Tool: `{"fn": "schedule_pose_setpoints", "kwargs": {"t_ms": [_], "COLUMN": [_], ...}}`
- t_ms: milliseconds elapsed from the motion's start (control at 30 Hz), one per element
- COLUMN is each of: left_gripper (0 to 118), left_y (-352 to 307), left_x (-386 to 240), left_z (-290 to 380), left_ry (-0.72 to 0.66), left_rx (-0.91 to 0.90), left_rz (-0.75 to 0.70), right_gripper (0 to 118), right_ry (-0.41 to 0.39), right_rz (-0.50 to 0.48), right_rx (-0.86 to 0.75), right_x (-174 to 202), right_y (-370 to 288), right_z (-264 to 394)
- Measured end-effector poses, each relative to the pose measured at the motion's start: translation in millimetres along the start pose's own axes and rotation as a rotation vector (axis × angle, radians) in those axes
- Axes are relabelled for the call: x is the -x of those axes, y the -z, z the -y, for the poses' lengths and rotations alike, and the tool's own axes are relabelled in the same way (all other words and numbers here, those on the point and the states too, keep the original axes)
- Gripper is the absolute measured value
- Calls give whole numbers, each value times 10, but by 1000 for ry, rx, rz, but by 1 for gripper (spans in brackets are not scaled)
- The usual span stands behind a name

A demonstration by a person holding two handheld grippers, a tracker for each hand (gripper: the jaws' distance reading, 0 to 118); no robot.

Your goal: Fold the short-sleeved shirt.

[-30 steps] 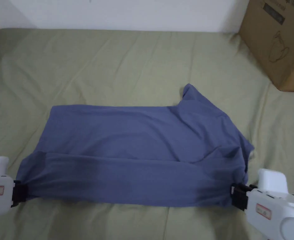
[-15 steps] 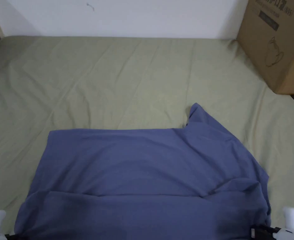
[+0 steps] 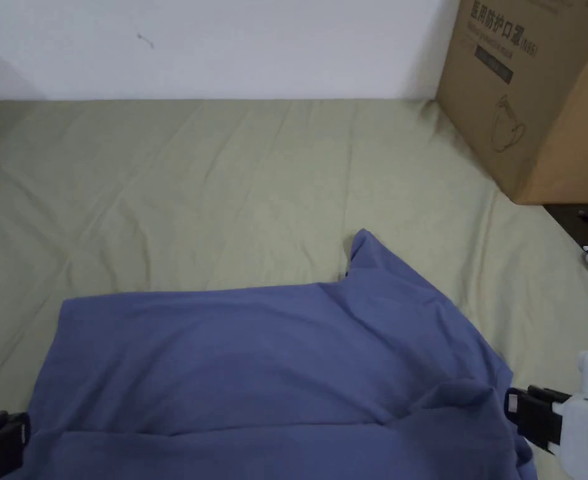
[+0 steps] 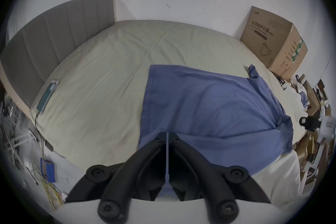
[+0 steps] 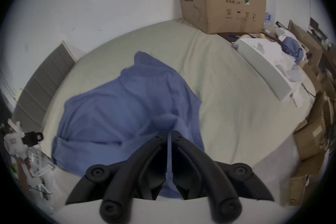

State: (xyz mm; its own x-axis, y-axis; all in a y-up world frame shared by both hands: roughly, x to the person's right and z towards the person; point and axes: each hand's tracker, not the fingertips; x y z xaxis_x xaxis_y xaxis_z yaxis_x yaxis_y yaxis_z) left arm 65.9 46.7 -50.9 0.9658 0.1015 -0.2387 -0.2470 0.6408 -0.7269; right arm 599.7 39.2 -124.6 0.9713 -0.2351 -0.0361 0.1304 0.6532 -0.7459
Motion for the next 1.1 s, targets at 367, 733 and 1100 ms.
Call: {"fn": "schedule_pose_setpoints", "kwargs": {"t_ms": [367, 733, 1100], "left_gripper": [0, 0, 85], "left_y": [657, 1064, 1526], "left_x": [-356, -225, 47], "left_z": [-622, -734, -1238], "left_ry": [93, 63, -1], "left_rx": [33, 113, 128], "left_rz": [32, 6, 49], "right_gripper": [68, 81, 1], "right_ry": [-73, -256, -310], "right_rz": [-54, 68, 85], "right_rx": [-34, 258, 235], "right_x": [122, 80, 198], "right_y": [1252, 2633, 2492], "right_z": [-1189, -1371, -1602]}}
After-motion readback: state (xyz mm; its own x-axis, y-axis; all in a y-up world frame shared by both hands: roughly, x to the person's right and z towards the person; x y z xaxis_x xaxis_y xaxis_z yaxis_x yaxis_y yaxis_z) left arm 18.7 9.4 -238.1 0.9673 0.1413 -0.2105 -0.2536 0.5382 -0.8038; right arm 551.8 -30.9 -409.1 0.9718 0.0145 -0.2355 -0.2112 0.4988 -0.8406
